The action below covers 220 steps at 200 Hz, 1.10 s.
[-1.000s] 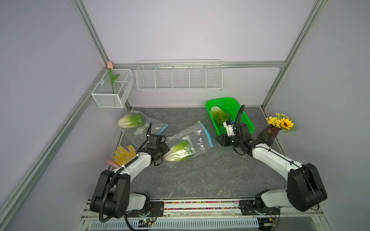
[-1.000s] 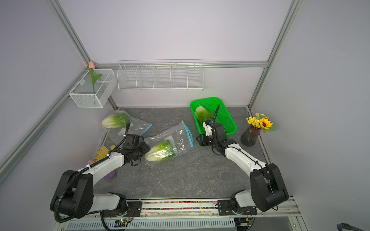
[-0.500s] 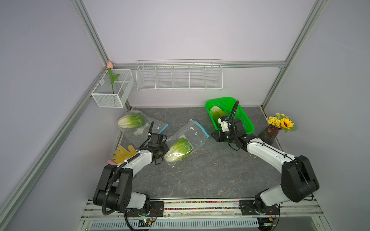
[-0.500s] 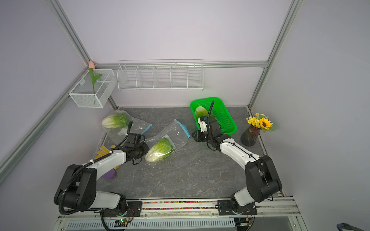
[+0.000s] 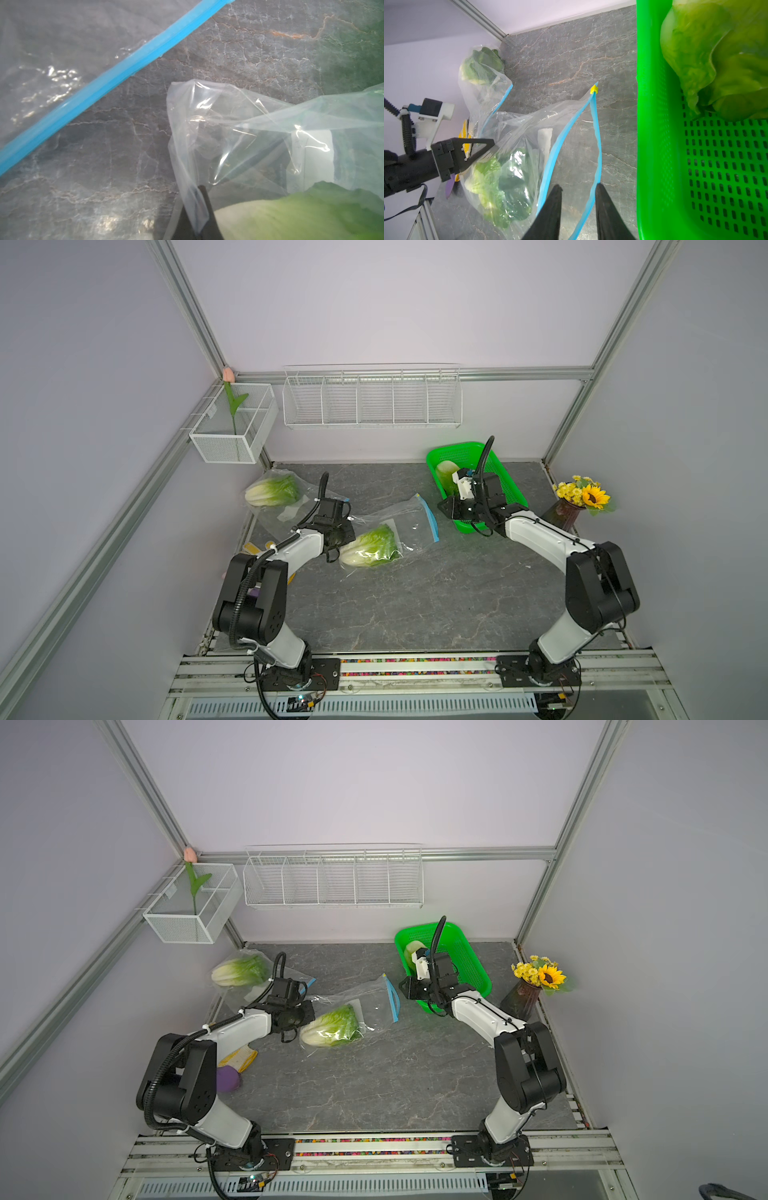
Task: Open the zip-top bag and take out the chinese cabbages
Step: Pick up the Chinese cabbage from the zipper food storage bag.
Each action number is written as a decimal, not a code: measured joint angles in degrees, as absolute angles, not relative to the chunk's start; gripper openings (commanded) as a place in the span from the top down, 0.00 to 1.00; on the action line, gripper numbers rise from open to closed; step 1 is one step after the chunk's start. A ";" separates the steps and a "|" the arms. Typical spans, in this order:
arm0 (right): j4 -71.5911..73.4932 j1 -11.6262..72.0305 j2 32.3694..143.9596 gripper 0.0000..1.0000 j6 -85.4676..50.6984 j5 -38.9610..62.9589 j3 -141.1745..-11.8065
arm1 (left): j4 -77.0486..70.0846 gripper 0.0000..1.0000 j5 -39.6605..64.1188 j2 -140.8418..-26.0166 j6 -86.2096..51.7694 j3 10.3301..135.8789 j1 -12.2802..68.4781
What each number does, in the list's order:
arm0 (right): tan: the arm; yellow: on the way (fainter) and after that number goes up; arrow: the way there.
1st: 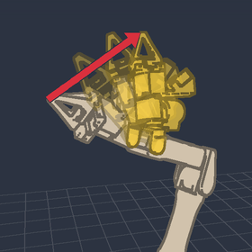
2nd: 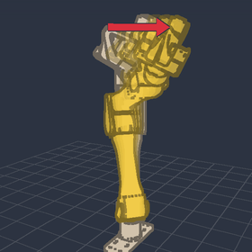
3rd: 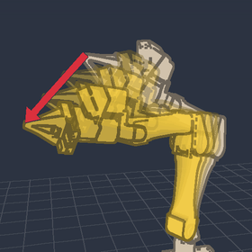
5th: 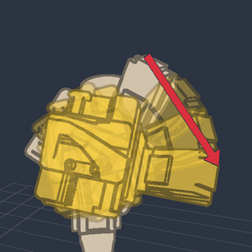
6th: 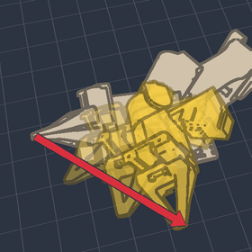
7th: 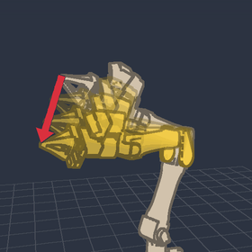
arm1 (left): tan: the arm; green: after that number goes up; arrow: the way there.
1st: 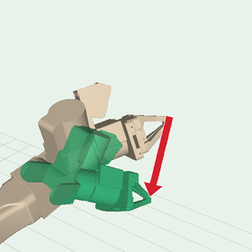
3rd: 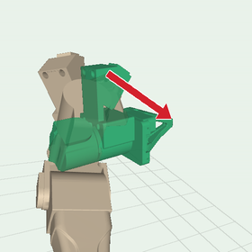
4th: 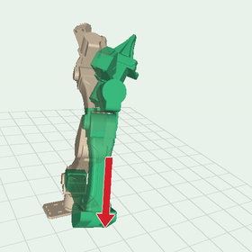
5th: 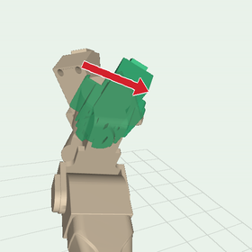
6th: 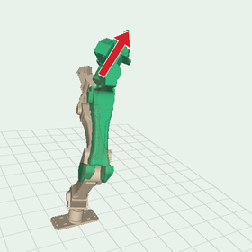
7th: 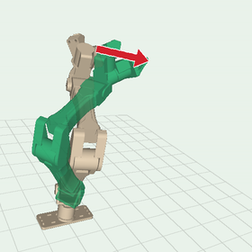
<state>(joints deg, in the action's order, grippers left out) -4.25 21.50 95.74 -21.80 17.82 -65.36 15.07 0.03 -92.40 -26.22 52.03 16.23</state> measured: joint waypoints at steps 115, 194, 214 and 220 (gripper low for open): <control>-4.21 21.63 101.67 0.76 -20.47 29.63 -67.85 | 12.45 1.00 1.74 -94.15 -23.22 52.03 16.12; -2.96 23.79 109.97 0.75 -20.47 37.85 -71.42 | 10.83 1.00 2.96 -95.18 -23.24 52.10 16.12; -2.22 24.56 110.59 0.69 -20.49 39.29 -71.40 | 10.55 1.00 3.07 -95.26 -23.24 52.10 16.12; -1.65 24.82 110.61 0.67 -20.53 39.94 -71.35 | 10.39 1.00 3.09 -95.37 -23.24 52.10 16.12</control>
<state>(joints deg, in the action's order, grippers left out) -1.65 24.82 110.61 -20.53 39.94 -71.35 10.39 3.09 -95.37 -23.24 52.10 16.12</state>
